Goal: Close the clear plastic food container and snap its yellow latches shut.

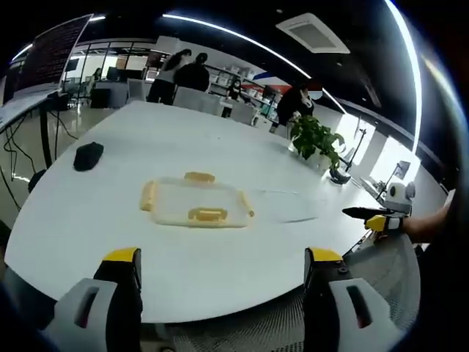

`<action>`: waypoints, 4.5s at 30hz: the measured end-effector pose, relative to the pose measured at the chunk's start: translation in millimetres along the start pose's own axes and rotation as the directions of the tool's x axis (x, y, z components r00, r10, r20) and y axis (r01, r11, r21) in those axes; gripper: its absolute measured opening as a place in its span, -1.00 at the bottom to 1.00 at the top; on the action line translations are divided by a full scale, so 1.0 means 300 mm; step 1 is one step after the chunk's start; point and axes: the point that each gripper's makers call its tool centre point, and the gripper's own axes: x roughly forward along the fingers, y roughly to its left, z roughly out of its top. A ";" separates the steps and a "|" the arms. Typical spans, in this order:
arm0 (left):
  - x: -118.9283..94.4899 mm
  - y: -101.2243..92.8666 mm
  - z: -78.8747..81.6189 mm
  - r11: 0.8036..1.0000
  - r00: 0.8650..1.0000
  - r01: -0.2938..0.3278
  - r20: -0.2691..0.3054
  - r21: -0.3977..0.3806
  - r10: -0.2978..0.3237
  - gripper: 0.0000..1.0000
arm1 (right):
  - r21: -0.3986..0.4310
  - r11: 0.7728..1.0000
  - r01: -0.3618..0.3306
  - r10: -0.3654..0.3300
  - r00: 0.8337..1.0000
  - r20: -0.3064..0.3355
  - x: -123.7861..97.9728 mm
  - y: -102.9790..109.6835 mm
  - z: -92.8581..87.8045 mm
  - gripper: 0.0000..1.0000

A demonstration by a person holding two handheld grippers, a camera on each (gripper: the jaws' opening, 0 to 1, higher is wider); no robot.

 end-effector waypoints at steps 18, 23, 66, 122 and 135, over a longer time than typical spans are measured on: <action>0.000 0.002 -0.005 1.000 1.000 -0.002 -0.011 -0.006 0.002 0.82 | -0.004 1.000 0.006 -0.006 1.000 -0.004 0.000 -0.001 0.000 0.46; 0.000 0.003 -0.008 1.000 1.000 -0.003 -0.015 -0.009 0.003 0.81 | -0.005 1.000 0.002 -0.002 1.000 -0.005 0.001 0.001 0.000 0.44; 0.025 -0.030 0.045 0.997 0.998 0.039 -0.048 0.066 -0.035 0.69 | -0.042 0.999 0.004 -0.003 1.000 0.022 0.001 -0.013 0.069 0.35; 0.042 0.063 0.050 0.964 0.976 0.152 -0.190 0.218 -0.111 0.54 | -0.174 0.978 -0.115 0.118 0.993 0.004 0.222 0.143 0.222 0.25; 0.066 0.114 0.064 0.947 0.966 0.180 -0.228 0.267 -0.120 0.52 | -0.185 0.975 -0.125 0.125 0.992 -0.014 0.278 0.156 0.235 0.25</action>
